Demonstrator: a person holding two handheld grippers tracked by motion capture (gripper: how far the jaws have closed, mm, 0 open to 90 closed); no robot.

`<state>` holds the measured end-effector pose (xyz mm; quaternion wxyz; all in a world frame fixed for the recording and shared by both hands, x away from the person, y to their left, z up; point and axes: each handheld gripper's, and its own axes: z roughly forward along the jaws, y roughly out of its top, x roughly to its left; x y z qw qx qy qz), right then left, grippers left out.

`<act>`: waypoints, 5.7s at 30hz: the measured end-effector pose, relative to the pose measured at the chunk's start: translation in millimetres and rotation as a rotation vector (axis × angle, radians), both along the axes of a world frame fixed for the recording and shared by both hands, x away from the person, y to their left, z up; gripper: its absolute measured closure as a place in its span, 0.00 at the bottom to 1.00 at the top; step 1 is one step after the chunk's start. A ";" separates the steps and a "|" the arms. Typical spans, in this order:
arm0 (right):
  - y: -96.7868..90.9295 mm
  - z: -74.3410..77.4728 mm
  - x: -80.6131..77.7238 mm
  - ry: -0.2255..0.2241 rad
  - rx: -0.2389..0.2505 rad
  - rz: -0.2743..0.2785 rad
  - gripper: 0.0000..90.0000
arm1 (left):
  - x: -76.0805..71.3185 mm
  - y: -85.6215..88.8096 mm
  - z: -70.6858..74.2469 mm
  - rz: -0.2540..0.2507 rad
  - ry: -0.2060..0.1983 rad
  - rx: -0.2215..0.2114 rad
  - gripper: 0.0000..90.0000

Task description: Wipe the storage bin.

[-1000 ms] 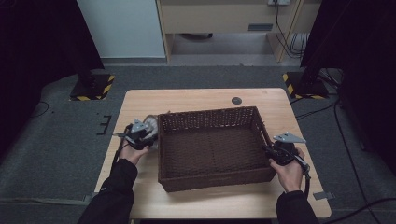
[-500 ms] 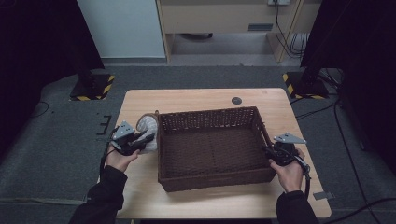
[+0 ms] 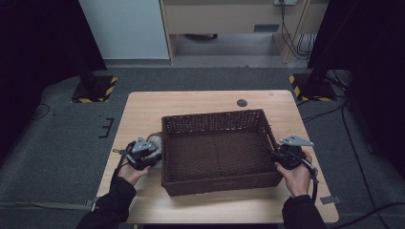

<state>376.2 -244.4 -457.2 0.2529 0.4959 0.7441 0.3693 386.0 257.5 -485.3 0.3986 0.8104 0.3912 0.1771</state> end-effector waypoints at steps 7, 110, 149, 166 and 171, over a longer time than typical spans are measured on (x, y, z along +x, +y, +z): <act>-13.6 21.8 -5.0 -0.072 0.028 0.038 0.76 | -13.1 17.3 34.5 0.024 -0.079 -0.129 0.78; 0.6 4.0 -10.4 -0.003 0.002 0.016 0.73 | 1.6 6.4 -2.3 -0.086 0.022 0.003 0.77; 4.9 3.8 -17.3 -0.003 0.014 -0.018 0.74 | -26.0 32.4 25.1 -0.113 -0.024 -0.109 0.78; 4.6 3.6 -17.2 -0.003 0.018 -0.018 0.74 | -45.7 20.3 3.4 -0.158 0.037 -0.052 0.78; 4.4 3.4 -17.2 -0.005 0.018 -0.018 0.74 | -46.8 21.0 3.5 -0.138 0.052 -0.044 0.77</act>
